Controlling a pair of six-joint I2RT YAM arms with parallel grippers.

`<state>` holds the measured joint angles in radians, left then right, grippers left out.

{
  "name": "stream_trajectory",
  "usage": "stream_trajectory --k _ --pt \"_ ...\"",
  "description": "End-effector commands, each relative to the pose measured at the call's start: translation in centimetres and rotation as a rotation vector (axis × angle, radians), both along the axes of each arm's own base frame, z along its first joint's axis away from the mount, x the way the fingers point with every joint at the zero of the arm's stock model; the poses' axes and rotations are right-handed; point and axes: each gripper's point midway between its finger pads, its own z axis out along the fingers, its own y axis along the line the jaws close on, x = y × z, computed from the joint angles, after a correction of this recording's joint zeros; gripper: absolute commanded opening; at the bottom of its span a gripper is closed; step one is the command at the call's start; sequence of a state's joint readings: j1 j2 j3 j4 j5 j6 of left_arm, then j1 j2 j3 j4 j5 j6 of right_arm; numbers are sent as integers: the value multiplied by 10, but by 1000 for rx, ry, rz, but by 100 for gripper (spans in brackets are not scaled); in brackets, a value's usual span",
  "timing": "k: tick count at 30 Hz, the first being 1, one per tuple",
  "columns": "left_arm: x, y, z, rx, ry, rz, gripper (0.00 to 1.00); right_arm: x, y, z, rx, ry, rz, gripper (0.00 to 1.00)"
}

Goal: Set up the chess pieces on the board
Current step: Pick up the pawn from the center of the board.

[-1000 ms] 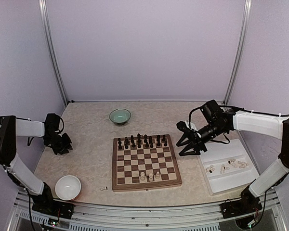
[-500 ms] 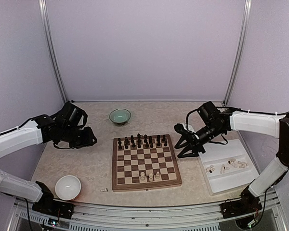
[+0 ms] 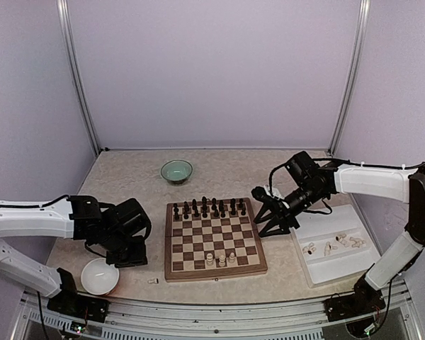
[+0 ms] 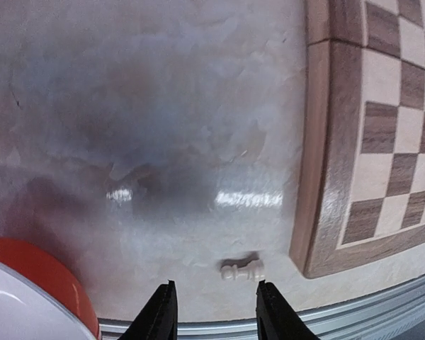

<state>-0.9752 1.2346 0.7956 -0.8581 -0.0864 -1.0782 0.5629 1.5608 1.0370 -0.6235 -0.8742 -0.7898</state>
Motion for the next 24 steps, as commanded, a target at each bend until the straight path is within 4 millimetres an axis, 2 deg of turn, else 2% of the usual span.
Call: stream_trajectory --k 1,7,19,24 --pt "-29 -2 -19 -42 120 153 41 -3 3 3 -5 -9 27 54" --pt "-37 -27 -23 -222 149 253 42 -5 2 3 -8 -13 33 54" --pt "-41 -36 -37 -320 197 339 45 -7 1 3 -13 -21 47 54" --pt "-43 -35 -46 -297 210 338 45 -8 1 2 -19 -22 50 54"
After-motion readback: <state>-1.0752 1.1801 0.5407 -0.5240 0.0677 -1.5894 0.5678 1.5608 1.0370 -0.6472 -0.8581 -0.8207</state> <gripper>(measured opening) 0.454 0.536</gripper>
